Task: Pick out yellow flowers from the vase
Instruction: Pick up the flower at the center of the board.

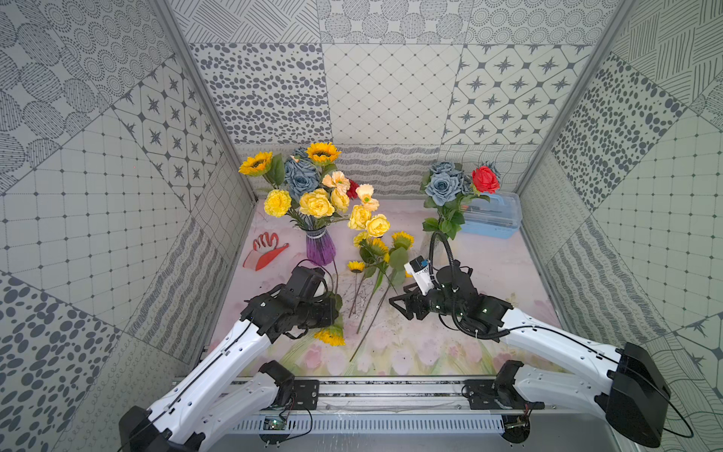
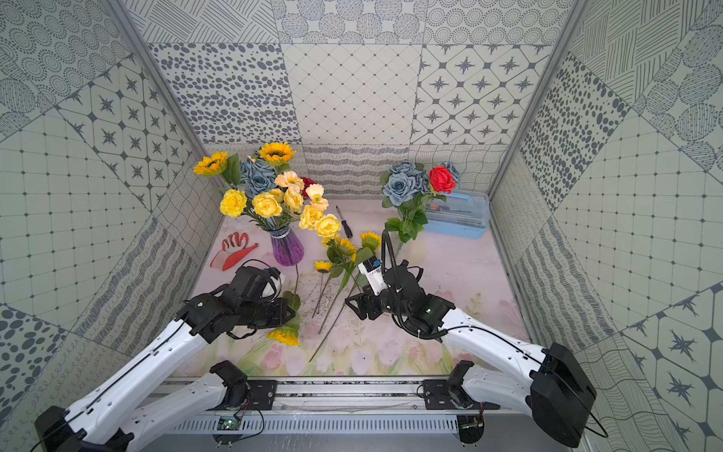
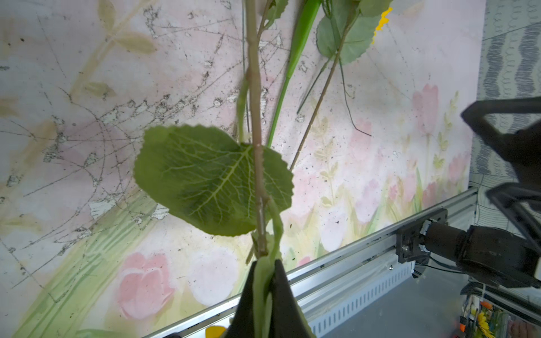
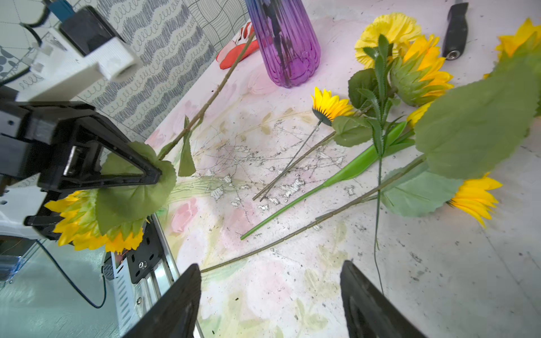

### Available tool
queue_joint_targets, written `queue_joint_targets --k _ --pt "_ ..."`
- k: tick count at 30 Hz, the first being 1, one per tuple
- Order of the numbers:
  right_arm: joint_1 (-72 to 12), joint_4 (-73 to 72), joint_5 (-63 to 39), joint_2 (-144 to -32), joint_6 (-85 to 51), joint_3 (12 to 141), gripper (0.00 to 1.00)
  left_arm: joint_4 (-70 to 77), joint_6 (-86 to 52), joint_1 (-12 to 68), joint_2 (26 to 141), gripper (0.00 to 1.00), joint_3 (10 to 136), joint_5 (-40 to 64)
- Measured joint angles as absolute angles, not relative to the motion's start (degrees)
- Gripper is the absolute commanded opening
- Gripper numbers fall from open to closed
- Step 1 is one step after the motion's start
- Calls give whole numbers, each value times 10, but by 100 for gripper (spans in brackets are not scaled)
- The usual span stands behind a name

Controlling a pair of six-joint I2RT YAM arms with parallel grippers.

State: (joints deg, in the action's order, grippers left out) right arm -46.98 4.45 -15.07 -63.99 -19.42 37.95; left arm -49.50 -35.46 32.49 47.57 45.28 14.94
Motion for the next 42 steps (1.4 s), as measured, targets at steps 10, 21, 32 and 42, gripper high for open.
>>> queue_joint_targets --k 10,21,32,42 --pt "-441 5 -193 -653 -223 398 80 -421 -355 325 482 0 412 314" --pt "-427 -84 -244 -771 -332 412 82 -348 -345 329 496 0 420 411" --pt "-406 -200 -285 -798 -408 415 83 -298 -322 348 506 0 425 446" --pt "-366 -135 -276 -688 -403 383 83 -297 -298 349 531 0 435 440"
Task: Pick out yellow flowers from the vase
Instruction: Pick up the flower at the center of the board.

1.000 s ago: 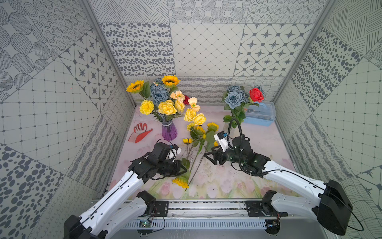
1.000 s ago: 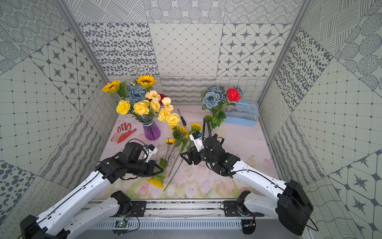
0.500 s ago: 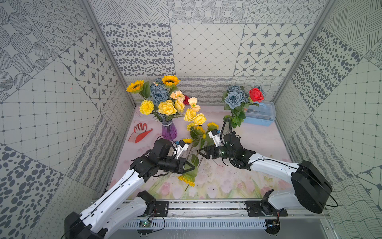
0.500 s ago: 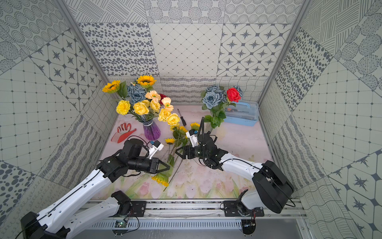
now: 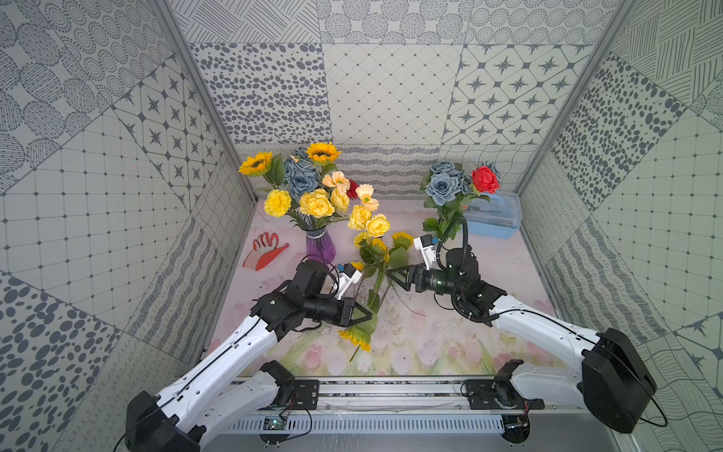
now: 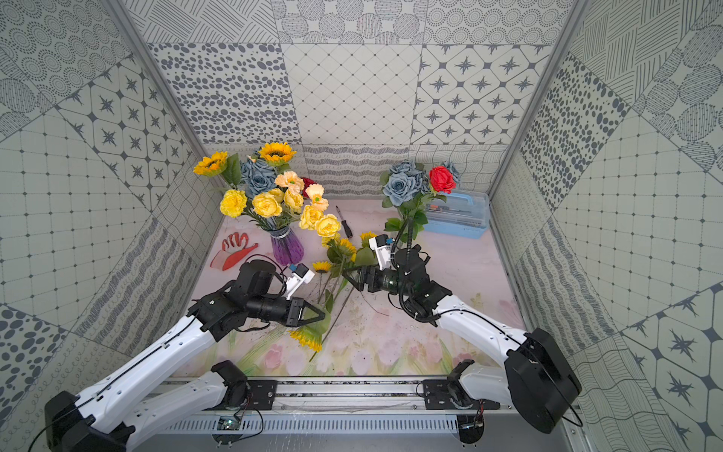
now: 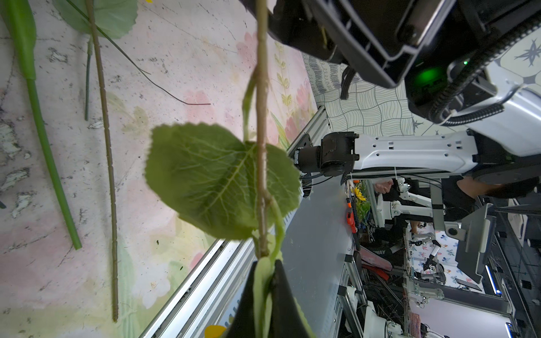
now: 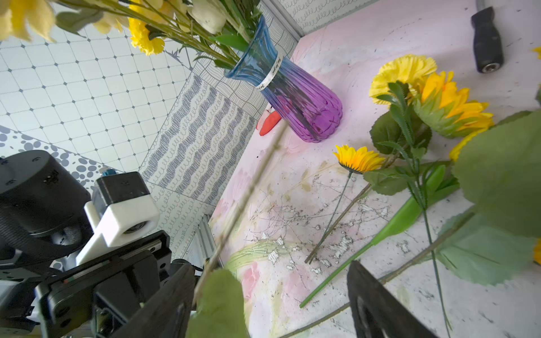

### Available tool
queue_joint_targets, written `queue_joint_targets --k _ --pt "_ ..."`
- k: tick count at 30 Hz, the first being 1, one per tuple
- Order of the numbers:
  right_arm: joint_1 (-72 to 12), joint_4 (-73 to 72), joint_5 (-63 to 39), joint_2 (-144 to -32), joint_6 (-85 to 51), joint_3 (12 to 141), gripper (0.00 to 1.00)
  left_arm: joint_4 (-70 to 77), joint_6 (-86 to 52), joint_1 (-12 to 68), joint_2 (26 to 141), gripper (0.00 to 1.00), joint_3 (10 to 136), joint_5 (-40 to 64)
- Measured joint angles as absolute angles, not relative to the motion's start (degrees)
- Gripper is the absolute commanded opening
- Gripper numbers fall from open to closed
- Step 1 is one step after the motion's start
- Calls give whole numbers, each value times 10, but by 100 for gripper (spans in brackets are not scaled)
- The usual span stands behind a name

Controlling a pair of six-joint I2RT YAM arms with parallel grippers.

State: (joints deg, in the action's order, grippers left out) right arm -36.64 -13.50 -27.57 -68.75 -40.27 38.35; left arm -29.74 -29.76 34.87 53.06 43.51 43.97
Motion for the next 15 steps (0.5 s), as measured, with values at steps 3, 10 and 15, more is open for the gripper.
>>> queue_joint_targets --k 3,10,15 --pt "-364 -149 -283 -679 -409 373 83 -297 -294 349 550 0 439 440" --pt "-364 -215 -321 -736 -457 373 83 -297 -286 349 567 0 448 439" --pt "-364 -256 -339 -781 -485 373 82 -297 -282 349 565 0 450 439"
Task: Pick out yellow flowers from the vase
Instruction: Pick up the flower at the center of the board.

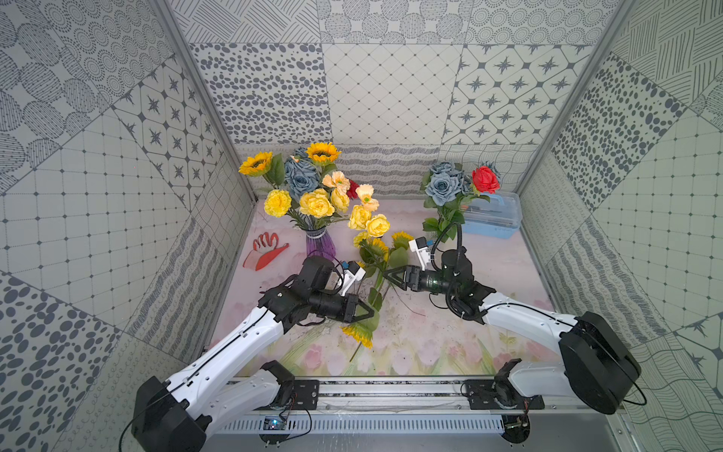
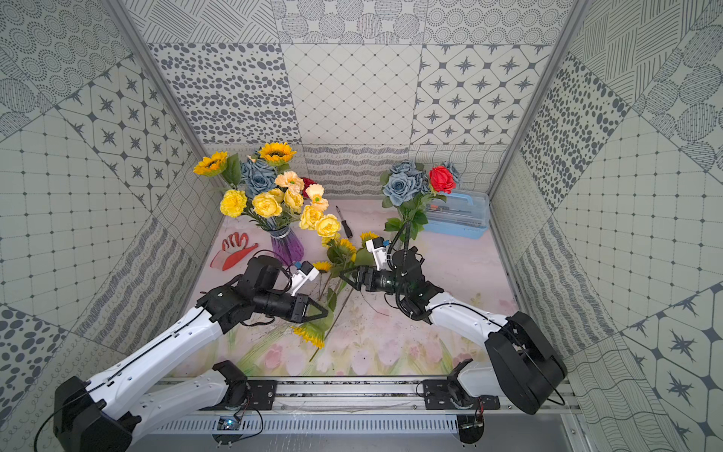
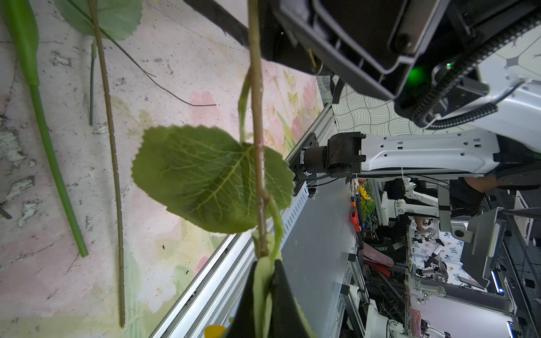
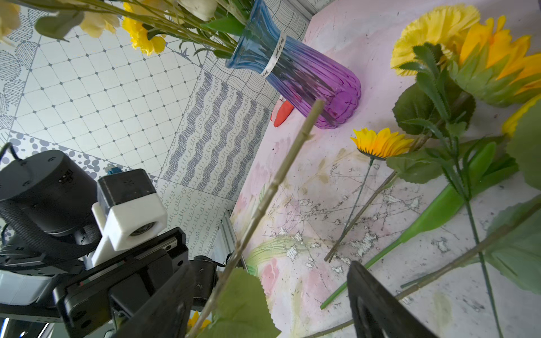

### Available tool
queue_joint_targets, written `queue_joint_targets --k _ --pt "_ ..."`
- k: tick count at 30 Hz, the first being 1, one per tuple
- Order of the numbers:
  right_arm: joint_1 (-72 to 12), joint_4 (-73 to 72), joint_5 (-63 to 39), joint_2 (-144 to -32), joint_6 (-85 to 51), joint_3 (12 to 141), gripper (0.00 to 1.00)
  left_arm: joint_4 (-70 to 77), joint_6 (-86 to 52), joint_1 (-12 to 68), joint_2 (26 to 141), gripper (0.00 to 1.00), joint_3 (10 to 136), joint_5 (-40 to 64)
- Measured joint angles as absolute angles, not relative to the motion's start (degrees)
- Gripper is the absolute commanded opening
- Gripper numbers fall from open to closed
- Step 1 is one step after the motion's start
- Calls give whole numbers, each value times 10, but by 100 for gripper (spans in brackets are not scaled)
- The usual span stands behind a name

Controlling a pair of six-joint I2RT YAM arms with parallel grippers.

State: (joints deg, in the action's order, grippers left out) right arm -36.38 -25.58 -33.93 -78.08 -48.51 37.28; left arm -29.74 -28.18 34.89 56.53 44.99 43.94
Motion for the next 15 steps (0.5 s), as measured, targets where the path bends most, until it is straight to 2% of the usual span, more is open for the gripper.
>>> queue_joint_targets --k 3,5,6,8,10,15 --pt "-364 -280 -347 -794 -494 373 78 -296 -282 349 562 0 450 440" --pt "-364 -290 -354 -800 -495 379 72 -295 -282 349 561 0 449 441" --pt "-364 -294 -356 -802 -495 383 64 -294 -282 349 560 0 449 441" --pt "-364 -298 -359 -804 -497 392 42 -293 -282 349 559 0 448 441" --pt "-364 -304 -364 -804 -497 402 30 -292 -282 349 558 0 444 441" --pt "-364 -318 -380 -816 -502 416 23 -287 -282 349 557 0 441 441"
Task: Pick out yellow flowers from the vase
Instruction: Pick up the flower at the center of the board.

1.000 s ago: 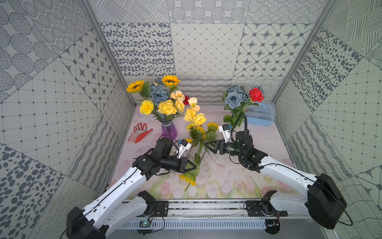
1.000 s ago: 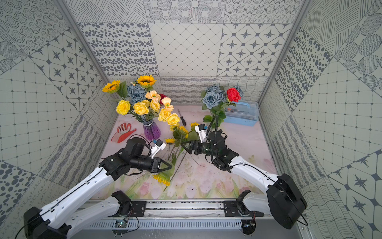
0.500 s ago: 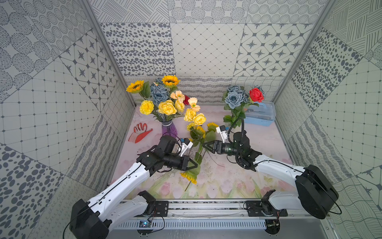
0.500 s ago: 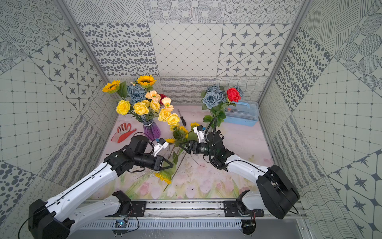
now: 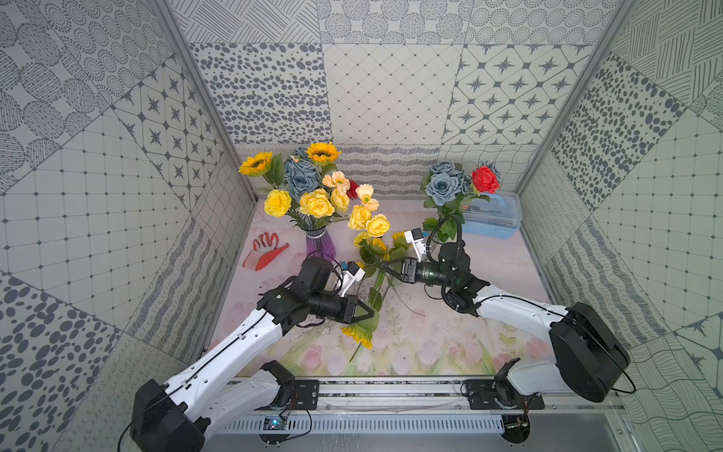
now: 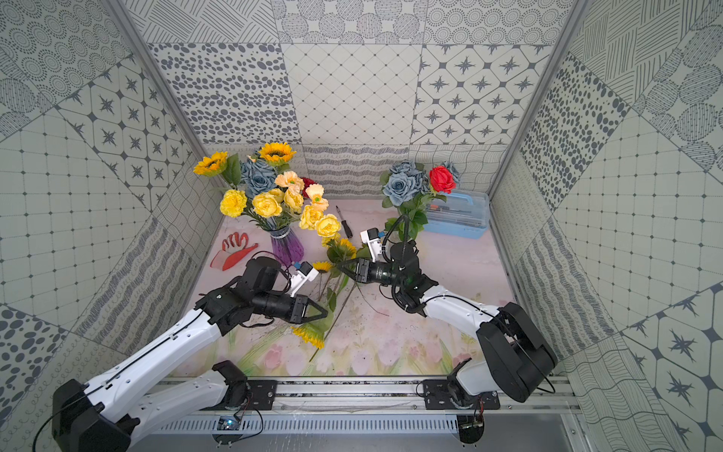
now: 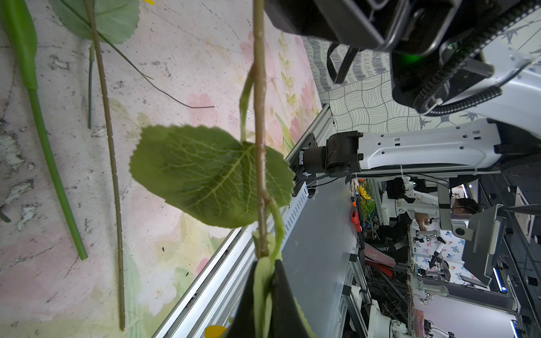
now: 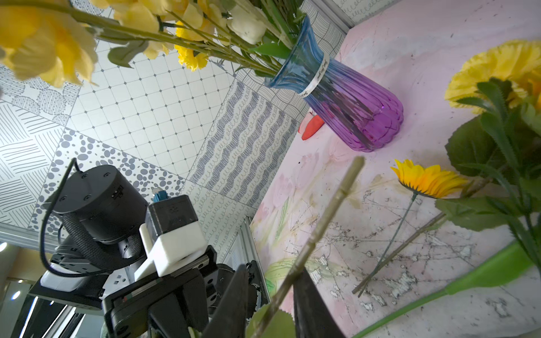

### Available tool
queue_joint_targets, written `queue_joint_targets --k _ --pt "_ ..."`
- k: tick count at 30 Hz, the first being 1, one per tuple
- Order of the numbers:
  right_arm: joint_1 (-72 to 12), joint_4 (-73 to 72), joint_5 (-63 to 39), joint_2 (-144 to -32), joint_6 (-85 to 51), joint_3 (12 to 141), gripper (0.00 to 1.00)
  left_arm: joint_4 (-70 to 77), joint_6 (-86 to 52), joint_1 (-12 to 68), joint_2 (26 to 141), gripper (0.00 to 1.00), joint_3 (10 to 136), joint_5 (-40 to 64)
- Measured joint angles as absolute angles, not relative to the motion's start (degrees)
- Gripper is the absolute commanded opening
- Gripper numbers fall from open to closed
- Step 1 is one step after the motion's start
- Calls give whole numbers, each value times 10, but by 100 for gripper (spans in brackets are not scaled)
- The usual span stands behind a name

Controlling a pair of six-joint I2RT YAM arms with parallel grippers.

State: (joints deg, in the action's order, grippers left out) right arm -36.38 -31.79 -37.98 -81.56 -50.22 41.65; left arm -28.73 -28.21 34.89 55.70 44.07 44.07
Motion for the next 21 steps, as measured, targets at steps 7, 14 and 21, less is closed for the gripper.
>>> queue_joint_targets --k 7,14,21 --pt "-363 -317 -391 -822 -508 423 0 -289 -283 349 558 0 438 435" --pt "-361 -275 -388 -811 -485 438 0 -291 -283 349 543 48 438 425" --pt "-360 -99 -302 -727 -315 486 0 -324 -277 348 530 82 456 372"
